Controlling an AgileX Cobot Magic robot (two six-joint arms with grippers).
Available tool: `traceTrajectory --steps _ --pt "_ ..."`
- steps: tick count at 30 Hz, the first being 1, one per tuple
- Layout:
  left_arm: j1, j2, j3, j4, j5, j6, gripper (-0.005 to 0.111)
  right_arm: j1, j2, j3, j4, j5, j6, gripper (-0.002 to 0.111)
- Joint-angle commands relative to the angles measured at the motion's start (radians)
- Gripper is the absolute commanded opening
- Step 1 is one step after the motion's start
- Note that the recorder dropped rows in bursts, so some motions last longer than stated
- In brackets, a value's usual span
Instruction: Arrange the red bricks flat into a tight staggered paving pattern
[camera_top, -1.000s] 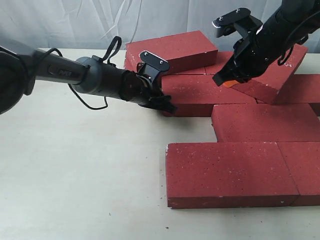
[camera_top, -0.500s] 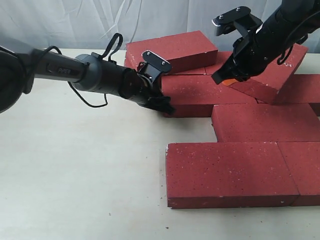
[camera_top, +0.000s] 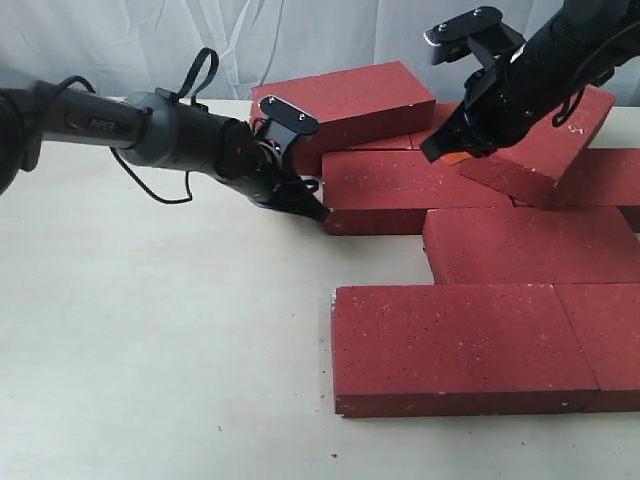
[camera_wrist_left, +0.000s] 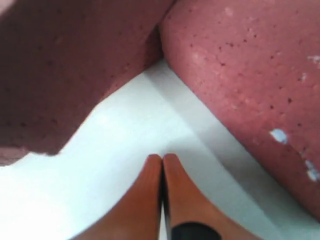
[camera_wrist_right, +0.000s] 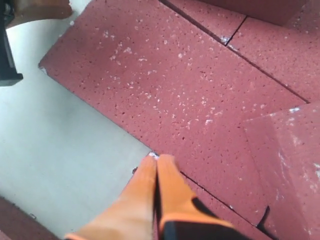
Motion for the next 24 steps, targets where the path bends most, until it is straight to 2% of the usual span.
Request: traceTrajectory --steps 1,7,12,15,16,19,21,24 --pt "0.011 -0.055 0.010 0.062 0.145 -0.002 0.000 -0.005 -0.001 0.005 0.033 -0.019 -0.002 -0.001" --pt "0.024 -0.201 0.010 0.122 0.302 -0.002 0.000 -0.005 0.051 0.005 0.125 -0.159 -0.101 -0.001" --pt "0.050 -0.305 0.010 0.148 0.283 -0.002 0.000 -0.005 0.055 -0.023 0.132 -0.368 -0.112 -0.001" --pt "0.097 -0.324 0.010 0.141 0.258 -0.019 0.000 -0.027 0.065 -0.094 0.123 -0.390 -0.092 -0.001" --pt "0.122 -0.324 0.010 0.141 0.246 -0.035 0.000 -0.035 0.077 -0.132 0.120 -0.378 -0.062 -0.001" --pt "0.241 -0.288 0.010 0.085 0.210 -0.077 0.000 -0.067 0.181 -0.376 0.103 -0.188 0.003 -0.001" --pt "0.286 -0.258 -0.003 0.050 0.214 -0.073 0.000 -0.070 0.283 -0.531 0.035 -0.099 0.079 -0.001" --pt "0.299 -0.211 -0.081 0.045 0.312 -0.064 0.000 -0.066 0.420 -0.750 -0.145 0.030 0.221 -0.001"
